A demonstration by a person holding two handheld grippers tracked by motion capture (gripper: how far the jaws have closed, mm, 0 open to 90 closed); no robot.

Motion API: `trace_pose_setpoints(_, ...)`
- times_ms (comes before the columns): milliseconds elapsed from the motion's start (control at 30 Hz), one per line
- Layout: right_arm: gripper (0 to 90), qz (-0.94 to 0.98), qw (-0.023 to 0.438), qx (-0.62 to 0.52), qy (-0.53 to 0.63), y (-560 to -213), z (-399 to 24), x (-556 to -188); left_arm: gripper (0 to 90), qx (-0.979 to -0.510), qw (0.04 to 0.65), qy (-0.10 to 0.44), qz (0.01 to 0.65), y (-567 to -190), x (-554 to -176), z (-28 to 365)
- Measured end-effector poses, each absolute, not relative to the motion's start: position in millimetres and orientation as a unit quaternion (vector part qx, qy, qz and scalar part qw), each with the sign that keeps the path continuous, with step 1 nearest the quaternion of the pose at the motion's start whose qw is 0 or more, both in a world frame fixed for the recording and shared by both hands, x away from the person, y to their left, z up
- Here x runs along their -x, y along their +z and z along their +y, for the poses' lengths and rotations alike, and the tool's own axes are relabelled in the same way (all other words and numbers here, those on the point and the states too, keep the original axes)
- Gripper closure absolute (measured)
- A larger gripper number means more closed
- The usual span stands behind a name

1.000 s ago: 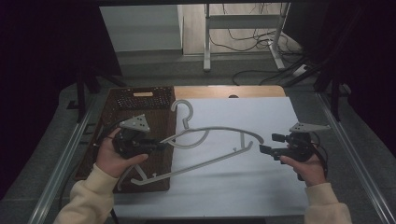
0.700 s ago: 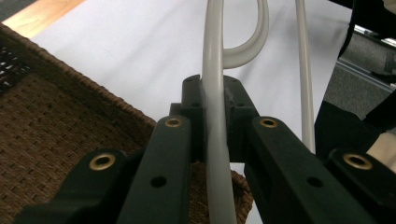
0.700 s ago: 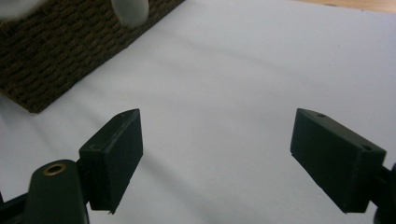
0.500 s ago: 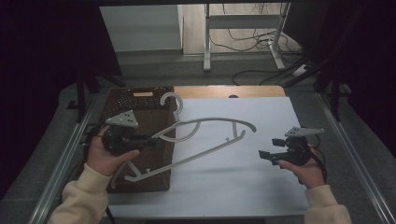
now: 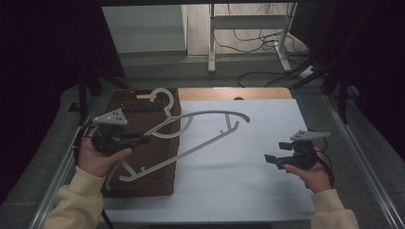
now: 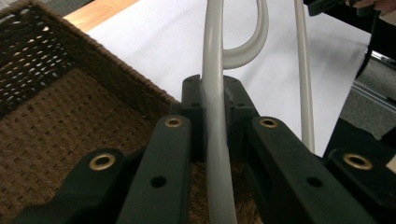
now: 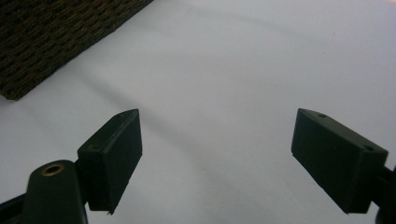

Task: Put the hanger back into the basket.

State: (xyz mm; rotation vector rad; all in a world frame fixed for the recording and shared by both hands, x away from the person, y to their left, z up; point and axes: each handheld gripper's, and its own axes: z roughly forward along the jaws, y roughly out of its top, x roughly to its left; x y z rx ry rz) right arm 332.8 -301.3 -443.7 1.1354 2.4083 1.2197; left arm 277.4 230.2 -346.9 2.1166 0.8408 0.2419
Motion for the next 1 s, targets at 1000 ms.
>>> trace_pose_setpoints(1000, 16.4, 0.822, 0.111, -0.389, 0.401, -447.4, -300.1, -333.9, 82.0, -0.81, 0.423, 0.118, 0.389, -349.7, -282.8, 270.6)
